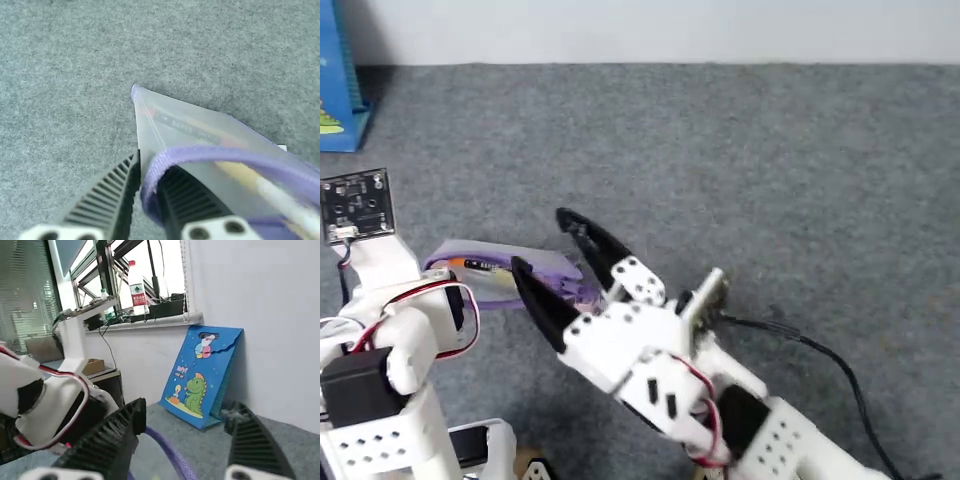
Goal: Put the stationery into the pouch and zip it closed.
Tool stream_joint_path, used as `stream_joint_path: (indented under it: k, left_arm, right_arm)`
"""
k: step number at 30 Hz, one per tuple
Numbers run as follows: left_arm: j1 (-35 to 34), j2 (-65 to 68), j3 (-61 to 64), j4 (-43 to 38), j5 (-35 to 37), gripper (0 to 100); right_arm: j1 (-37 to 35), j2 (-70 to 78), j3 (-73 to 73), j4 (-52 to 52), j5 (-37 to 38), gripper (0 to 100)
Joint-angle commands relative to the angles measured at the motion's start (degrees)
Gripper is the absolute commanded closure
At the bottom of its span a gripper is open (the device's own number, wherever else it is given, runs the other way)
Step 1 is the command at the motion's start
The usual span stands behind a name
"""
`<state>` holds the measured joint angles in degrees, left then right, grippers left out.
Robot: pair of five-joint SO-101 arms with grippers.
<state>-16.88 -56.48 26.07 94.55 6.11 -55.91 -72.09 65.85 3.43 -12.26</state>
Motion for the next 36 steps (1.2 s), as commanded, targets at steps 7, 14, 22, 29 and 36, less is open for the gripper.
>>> stream_joint_path:
  k: [7,14,22,29,36]
  left_arm:
    - [0.0,-0.4,-0.4,-1.8,-0.4,99]
    - [0.0,-0.4,-0.4,-1.7,-0.4,99]
    - [0.0,-0.4,-0.5,-1.7,-0.3,99]
    - [0.0,-0.4,-0.5,-1.8,-0.3,99]
    - [0.0,-0.4,-0.5,-1.8,-0.3,99]
  right_arm:
    - [-0.2,-20.2,-7.0,23.6,0.5,86.4]
    - [11.9,-21.4,-7.2,37.3,-5.8,98.3]
    - [23.3,-6.7,-6.6,48.1,-7.3,98.6]
    - [23.1,14.5,-5.4,46.8,-7.2,83.6]
    - [22.8,32.5,-7.2,35.1,-7.0,79.4]
